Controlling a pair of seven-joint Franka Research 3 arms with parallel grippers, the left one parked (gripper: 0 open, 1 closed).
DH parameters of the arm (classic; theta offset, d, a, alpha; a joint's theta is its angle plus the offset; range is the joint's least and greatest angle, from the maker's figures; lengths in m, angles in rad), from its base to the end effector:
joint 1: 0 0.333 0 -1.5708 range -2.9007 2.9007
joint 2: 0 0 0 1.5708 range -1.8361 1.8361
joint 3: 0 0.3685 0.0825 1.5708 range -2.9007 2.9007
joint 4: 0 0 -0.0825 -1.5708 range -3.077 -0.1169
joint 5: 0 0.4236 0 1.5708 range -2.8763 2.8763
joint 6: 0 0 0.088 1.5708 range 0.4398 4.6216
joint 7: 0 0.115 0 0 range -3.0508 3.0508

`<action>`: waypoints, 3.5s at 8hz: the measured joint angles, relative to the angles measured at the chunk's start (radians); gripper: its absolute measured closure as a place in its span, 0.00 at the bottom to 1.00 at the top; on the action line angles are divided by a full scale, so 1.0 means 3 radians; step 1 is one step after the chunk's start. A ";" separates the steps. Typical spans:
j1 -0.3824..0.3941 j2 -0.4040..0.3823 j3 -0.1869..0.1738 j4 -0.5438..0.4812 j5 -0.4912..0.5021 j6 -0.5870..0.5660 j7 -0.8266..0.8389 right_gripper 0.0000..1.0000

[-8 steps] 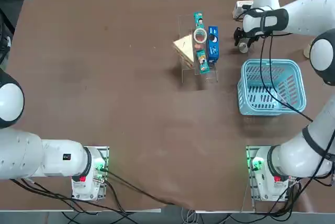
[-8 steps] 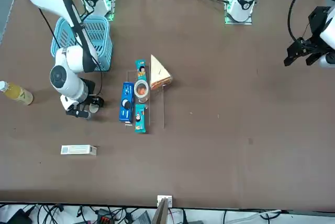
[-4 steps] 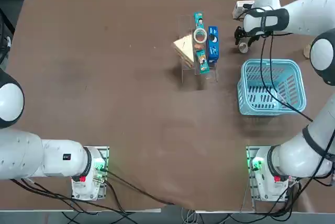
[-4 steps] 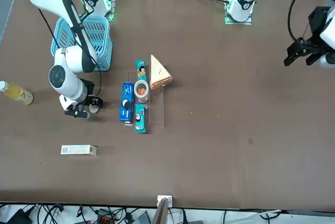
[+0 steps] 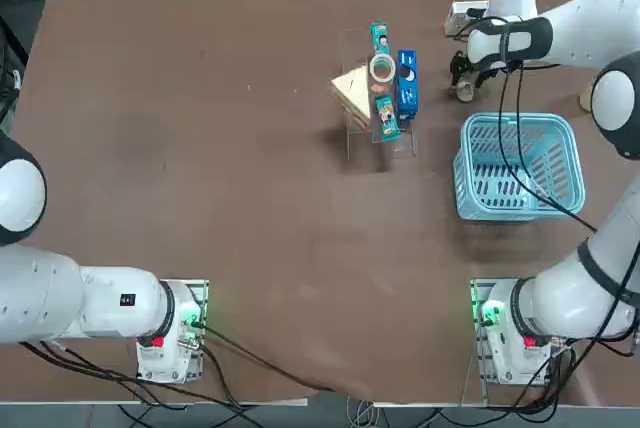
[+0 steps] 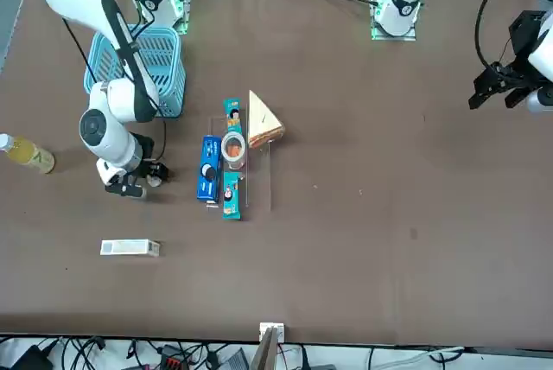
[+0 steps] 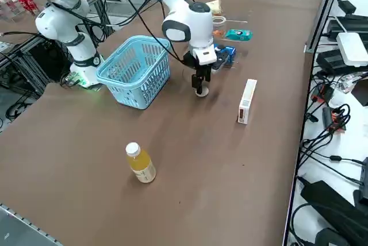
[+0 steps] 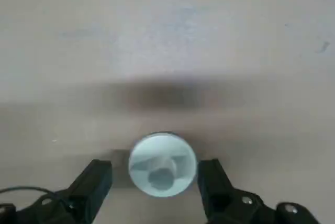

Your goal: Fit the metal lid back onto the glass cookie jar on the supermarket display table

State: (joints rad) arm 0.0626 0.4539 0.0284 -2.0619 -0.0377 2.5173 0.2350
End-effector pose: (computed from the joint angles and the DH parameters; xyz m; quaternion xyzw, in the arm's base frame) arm 0.6363 0.0578 0.2183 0.9983 -0.0581 0.0017 0.0046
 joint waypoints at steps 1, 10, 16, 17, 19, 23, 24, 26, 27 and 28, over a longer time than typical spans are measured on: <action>-0.0023 0.0001 -0.0003 -0.0001 0.0000 0.0001 -0.0022 0.00; -0.0019 0.0040 0.0016 -0.0026 0.0000 0.0001 -0.0024 0.11; -0.0010 0.0005 0.0030 0.0001 0.0000 -0.0039 -0.0024 0.73; -0.0006 -0.0044 0.0035 0.0075 0.0000 -0.0184 -0.0024 0.73; 0.0034 -0.0187 0.0052 0.0458 0.0002 -0.0855 -0.0018 0.73; 0.0125 -0.0282 0.0068 0.1445 0.0252 -0.1986 0.0190 0.73; 0.0178 -0.0279 0.0071 0.1585 0.0320 -0.2093 0.0331 0.73; 0.0378 -0.0276 0.0080 0.1763 0.0336 -0.2268 0.0729 0.73; 0.0530 -0.0276 0.0083 0.1800 0.0337 -0.2307 0.1037 0.73; 0.0678 -0.0276 0.0085 0.1813 0.0336 -0.2310 0.1393 0.73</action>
State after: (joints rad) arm 0.2658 0.3711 0.0538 -1.5179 0.0632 1.8244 0.6528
